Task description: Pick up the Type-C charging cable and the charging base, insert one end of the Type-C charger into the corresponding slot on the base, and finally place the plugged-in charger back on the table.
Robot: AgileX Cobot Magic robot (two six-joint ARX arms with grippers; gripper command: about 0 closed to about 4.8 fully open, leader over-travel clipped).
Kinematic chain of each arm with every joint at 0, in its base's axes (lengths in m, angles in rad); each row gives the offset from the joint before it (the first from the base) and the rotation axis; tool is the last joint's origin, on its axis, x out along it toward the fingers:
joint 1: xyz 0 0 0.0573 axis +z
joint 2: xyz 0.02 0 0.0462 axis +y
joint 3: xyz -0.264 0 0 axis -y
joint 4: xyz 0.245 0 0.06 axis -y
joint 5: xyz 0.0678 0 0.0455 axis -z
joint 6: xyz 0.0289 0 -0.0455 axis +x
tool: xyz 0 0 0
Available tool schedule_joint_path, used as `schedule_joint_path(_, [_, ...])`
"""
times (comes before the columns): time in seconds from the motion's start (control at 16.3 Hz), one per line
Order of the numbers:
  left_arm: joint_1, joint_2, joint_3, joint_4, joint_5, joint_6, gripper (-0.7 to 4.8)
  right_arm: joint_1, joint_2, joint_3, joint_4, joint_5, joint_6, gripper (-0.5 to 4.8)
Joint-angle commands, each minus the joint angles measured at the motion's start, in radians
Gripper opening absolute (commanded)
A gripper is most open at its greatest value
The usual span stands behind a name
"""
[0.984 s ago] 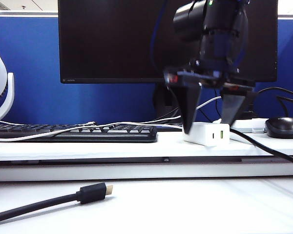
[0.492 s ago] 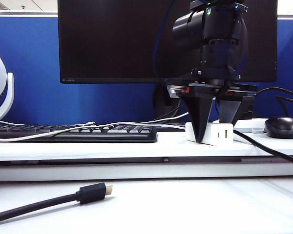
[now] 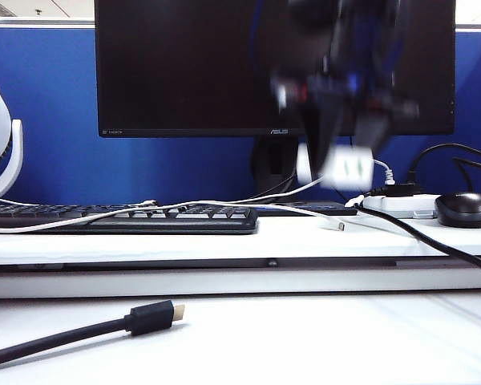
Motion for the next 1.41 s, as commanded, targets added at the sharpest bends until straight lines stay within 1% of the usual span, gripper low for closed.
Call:
schedule_joint_path(0.06, [-0.069,0.023,0.008,0.016,0.023,0.063,-0.04,-0.011,-0.051,0.073,-0.018,-0.002,0.055,-0.06])
schedule_joint_path(0.12, [-0.116,0.055,0.009,0.030,0.024,0.074,-0.04,-0.014,-0.080,0.119,-0.011,-0.002,0.103,-0.06])
schedule_joint_path(0.18, [-0.158,0.097,0.019,0.034,0.024,0.085,-0.04,-0.021,-0.093,0.164,-0.011,-0.002,0.126,-0.06])
schedule_joint_path(0.31, [-0.216,0.170,0.055,0.037,0.024,0.105,-0.04,-0.021,-0.097,0.232,-0.012,-0.002,0.129,-0.06])
schedule_joint_path(0.43, [-0.305,0.299,0.131,0.038,0.024,0.179,-0.04,-0.021,-0.097,0.309,-0.016,-0.001,0.129,-0.06])
schedule_joint_path(0.49, [-0.328,0.338,0.153,0.037,0.024,0.200,-0.04,-0.021,-0.098,0.332,-0.019,0.002,0.129,-0.06])
schedule_joint_path(0.55, [-0.378,0.411,0.186,0.037,0.031,0.244,-0.04,-0.021,-0.098,0.365,-0.021,0.002,0.129,-0.06])
schedule_joint_path(0.68, [-0.445,0.497,0.224,0.037,0.031,0.304,-0.04,-0.021,-0.104,0.396,-0.013,0.002,0.129,-0.06])
schedule_joint_path(0.8, [-0.542,0.643,0.301,0.037,0.031,0.406,-0.04,-0.021,-0.107,0.429,-0.012,0.001,0.129,-0.06])
schedule_joint_path(1.04, [-0.631,0.815,0.366,0.036,0.030,0.533,-0.05,-0.021,-0.122,0.438,0.017,0.002,0.129,-0.06])
schedule_joint_path(1.23, [-0.698,0.941,0.393,0.036,0.030,0.661,-0.05,-0.021,-0.130,0.456,0.053,0.003,0.129,-0.06])
schedule_joint_path(1.41, [-0.758,1.059,0.459,0.032,0.026,0.795,-0.05,-0.021,-0.140,0.468,0.080,0.001,0.129,-0.06])
